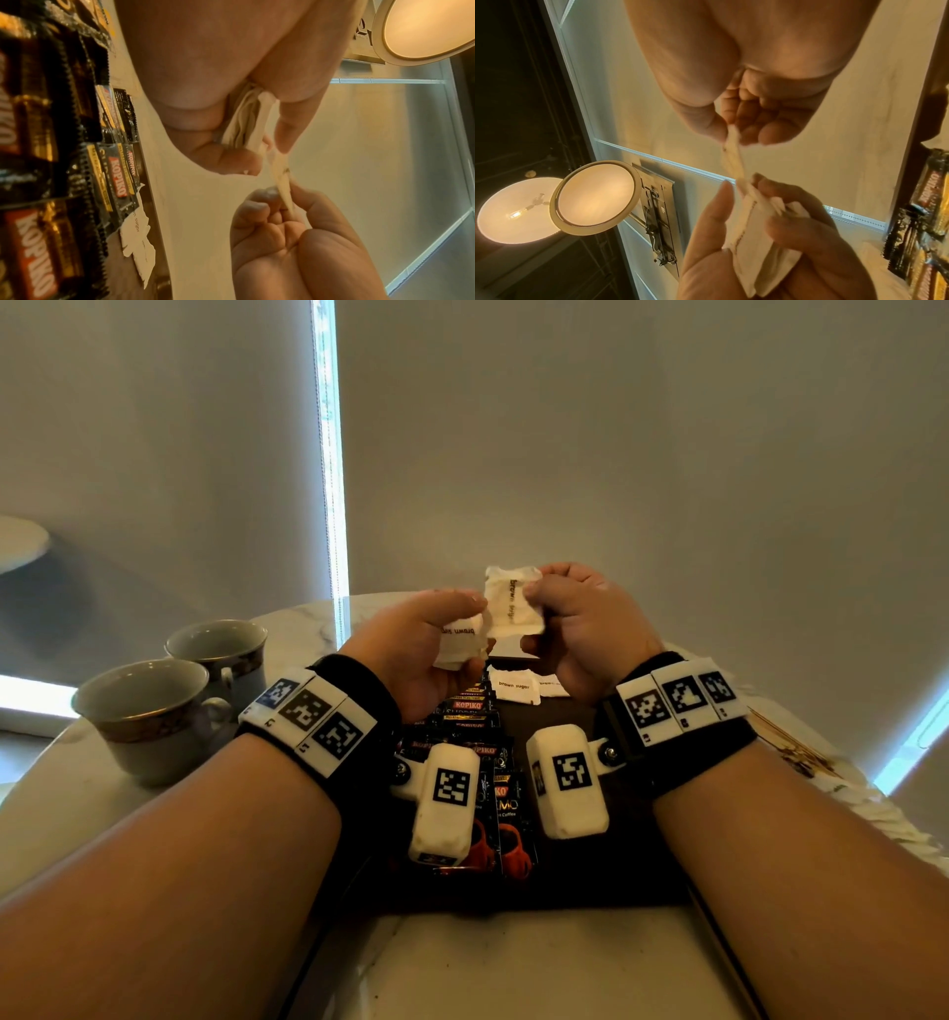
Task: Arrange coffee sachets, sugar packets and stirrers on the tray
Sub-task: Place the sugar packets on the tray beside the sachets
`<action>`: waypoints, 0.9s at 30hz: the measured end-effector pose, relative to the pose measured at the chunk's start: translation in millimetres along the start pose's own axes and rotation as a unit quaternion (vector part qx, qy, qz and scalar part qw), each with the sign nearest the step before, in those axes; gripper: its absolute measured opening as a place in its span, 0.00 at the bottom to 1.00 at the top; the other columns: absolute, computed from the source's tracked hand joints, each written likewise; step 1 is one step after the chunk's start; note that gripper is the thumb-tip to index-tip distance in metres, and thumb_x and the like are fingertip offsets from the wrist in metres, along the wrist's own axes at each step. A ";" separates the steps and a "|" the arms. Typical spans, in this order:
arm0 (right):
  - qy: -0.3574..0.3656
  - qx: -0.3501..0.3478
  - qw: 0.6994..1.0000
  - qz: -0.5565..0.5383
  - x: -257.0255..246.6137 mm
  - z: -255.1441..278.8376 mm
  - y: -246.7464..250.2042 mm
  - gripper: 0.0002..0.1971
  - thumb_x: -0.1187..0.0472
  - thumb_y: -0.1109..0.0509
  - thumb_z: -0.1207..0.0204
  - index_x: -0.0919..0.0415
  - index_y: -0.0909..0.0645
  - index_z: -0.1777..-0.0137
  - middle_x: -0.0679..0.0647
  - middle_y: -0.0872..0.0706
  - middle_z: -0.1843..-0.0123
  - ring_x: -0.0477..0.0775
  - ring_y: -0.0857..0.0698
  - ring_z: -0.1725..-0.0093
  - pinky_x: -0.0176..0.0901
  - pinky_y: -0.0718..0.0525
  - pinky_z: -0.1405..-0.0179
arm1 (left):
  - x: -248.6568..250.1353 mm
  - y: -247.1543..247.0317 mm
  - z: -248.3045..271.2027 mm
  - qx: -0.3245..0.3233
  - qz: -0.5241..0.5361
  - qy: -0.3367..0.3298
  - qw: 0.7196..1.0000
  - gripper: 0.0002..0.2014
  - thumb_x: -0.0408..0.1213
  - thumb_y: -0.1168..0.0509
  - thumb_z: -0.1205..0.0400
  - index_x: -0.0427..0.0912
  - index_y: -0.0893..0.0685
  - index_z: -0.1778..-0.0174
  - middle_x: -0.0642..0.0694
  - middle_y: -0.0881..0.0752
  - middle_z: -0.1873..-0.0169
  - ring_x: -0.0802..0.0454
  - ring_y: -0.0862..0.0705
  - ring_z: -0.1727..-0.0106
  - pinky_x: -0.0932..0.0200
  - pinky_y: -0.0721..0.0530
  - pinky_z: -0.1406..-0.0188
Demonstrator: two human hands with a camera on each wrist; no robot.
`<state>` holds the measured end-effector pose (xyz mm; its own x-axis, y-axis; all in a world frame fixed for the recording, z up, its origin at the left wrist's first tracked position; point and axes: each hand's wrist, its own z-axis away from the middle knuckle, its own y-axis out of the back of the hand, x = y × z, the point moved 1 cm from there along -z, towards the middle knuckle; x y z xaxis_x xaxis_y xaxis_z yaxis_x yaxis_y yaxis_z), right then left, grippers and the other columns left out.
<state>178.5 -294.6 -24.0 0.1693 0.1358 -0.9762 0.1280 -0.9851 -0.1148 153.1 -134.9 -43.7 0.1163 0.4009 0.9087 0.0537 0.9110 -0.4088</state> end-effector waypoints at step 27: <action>-0.075 0.150 0.986 -0.008 33.8 -21.1 49.7 0.08 0.68 0.36 0.17 0.62 0.21 0.41 0.60 0.13 0.49 0.47 0.19 0.64 0.39 0.22 0.69 | 2.3 4.4 -4.6 0.047 0.031 -0.032 0.998 0.08 0.35 0.33 0.13 0.37 0.20 0.41 0.39 0.19 0.53 0.48 0.17 0.61 0.60 0.16 0.72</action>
<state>211.2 -336.8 -58.8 0.0203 0.1559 -0.9876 -0.1687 -0.9731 -0.1571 158.1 -130.5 -43.8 0.0519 0.4593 0.8867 -0.0449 0.8881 -0.4574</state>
